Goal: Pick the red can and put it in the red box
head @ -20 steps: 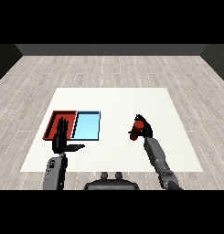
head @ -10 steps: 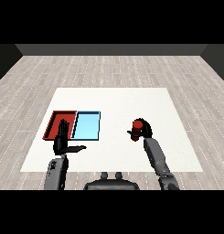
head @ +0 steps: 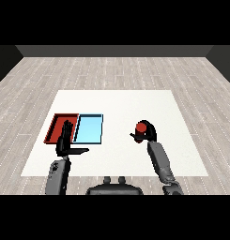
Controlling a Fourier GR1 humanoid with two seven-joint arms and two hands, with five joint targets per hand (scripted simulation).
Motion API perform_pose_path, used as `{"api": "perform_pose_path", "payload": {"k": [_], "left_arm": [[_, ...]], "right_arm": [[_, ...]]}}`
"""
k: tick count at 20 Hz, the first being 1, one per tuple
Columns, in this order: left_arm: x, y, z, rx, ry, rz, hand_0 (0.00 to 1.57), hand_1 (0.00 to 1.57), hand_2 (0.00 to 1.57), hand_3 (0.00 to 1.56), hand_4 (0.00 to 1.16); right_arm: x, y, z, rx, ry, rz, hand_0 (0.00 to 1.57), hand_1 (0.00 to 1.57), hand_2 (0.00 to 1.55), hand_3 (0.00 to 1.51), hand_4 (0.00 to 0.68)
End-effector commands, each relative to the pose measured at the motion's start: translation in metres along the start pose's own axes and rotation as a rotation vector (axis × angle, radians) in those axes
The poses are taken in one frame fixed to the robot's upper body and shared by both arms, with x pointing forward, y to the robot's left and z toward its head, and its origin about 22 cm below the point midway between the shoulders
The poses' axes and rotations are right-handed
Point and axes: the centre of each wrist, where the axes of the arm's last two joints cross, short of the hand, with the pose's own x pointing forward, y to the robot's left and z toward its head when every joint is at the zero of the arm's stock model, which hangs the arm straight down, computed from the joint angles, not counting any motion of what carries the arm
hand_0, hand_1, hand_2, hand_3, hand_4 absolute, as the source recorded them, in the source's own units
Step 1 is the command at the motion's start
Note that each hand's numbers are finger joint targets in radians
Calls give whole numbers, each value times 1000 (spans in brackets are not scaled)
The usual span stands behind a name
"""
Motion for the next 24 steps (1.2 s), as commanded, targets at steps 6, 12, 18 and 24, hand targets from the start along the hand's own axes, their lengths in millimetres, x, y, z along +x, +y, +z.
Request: {"api": "perform_pose_path", "payload": {"k": [6,12,18,24], "left_arm": [[-7,-49,10,-108,37,9,0,0,0,0,0],[4,-97,-25,-186,69,59,0,0,0,0,0],[-3,-111,-27,-203,82,87,0,0,0,0,0],[0,-156,-33,-248,96,112,0,0,0,0,0]], "right_arm": [[38,27,-5,10,-105,-22,1437,1437,1449,1414,649],[53,30,-3,18,-122,-51,1429,1429,1443,1421,649],[50,82,-9,25,-153,-45,1429,1429,1443,1421,649],[60,99,-3,54,-162,-46,1405,1405,1422,1410,640]]}}
